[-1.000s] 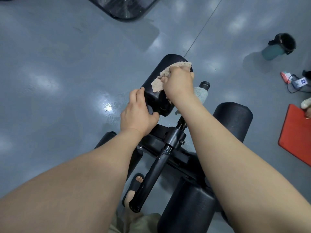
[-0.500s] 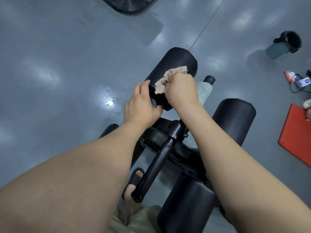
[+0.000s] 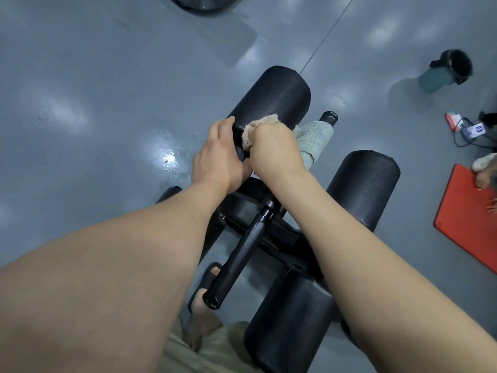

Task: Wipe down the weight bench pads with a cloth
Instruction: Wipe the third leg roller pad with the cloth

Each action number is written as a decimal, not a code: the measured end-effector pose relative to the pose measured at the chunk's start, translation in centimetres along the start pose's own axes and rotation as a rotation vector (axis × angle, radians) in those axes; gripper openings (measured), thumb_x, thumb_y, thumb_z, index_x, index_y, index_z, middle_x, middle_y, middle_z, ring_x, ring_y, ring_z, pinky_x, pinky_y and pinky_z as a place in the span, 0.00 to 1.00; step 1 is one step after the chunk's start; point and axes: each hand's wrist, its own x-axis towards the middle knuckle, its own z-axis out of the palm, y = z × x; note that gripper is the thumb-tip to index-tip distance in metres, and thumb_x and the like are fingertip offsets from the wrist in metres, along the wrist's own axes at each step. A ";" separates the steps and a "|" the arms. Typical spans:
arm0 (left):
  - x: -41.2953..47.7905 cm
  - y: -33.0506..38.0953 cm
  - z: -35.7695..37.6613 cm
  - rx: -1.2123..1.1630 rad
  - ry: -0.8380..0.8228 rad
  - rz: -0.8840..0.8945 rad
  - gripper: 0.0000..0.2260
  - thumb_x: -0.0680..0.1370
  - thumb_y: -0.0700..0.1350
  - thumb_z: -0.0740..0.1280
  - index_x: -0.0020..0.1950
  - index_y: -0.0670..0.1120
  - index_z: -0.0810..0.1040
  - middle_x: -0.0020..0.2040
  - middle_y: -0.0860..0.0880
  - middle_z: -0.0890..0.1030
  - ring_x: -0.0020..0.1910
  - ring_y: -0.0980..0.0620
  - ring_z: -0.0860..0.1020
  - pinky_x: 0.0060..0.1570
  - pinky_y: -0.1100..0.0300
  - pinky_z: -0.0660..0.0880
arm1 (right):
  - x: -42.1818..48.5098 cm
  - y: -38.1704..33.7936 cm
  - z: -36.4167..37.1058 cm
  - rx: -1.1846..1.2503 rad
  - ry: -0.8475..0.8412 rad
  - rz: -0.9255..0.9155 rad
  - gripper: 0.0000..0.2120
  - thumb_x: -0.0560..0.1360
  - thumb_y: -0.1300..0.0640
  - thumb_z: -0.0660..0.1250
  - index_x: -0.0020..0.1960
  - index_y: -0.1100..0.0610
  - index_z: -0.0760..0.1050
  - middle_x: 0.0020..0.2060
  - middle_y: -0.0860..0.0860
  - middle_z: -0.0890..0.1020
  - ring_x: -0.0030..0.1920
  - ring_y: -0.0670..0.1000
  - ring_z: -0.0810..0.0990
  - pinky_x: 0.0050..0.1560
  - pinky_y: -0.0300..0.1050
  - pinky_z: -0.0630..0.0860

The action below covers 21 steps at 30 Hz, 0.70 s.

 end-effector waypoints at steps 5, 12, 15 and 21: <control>0.0 0.1 0.2 0.026 0.029 0.016 0.37 0.72 0.53 0.71 0.78 0.54 0.59 0.74 0.54 0.64 0.58 0.45 0.78 0.51 0.55 0.69 | 3.0 3.3 -4.1 0.178 -0.062 0.125 0.08 0.74 0.64 0.64 0.43 0.58 0.82 0.38 0.54 0.84 0.34 0.53 0.78 0.29 0.41 0.70; -0.2 0.0 0.3 0.009 0.056 0.057 0.32 0.72 0.51 0.70 0.75 0.55 0.62 0.70 0.56 0.64 0.51 0.46 0.78 0.49 0.55 0.68 | 8.5 7.4 -3.9 0.283 0.164 0.306 0.12 0.78 0.58 0.55 0.41 0.57 0.75 0.47 0.60 0.81 0.57 0.58 0.73 0.54 0.46 0.76; 0.0 0.0 0.2 0.029 0.051 0.041 0.35 0.73 0.53 0.70 0.77 0.53 0.60 0.73 0.55 0.62 0.57 0.47 0.77 0.51 0.56 0.68 | 9.0 6.9 -2.7 0.288 0.041 0.221 0.16 0.83 0.59 0.54 0.49 0.58 0.80 0.51 0.57 0.82 0.64 0.59 0.71 0.63 0.45 0.71; 0.2 -0.1 0.3 0.040 0.034 0.013 0.36 0.71 0.55 0.70 0.77 0.54 0.60 0.74 0.54 0.62 0.58 0.44 0.78 0.56 0.51 0.73 | 7.9 6.4 -1.5 0.286 0.046 0.098 0.11 0.80 0.60 0.63 0.54 0.53 0.83 0.55 0.48 0.76 0.63 0.49 0.74 0.53 0.31 0.60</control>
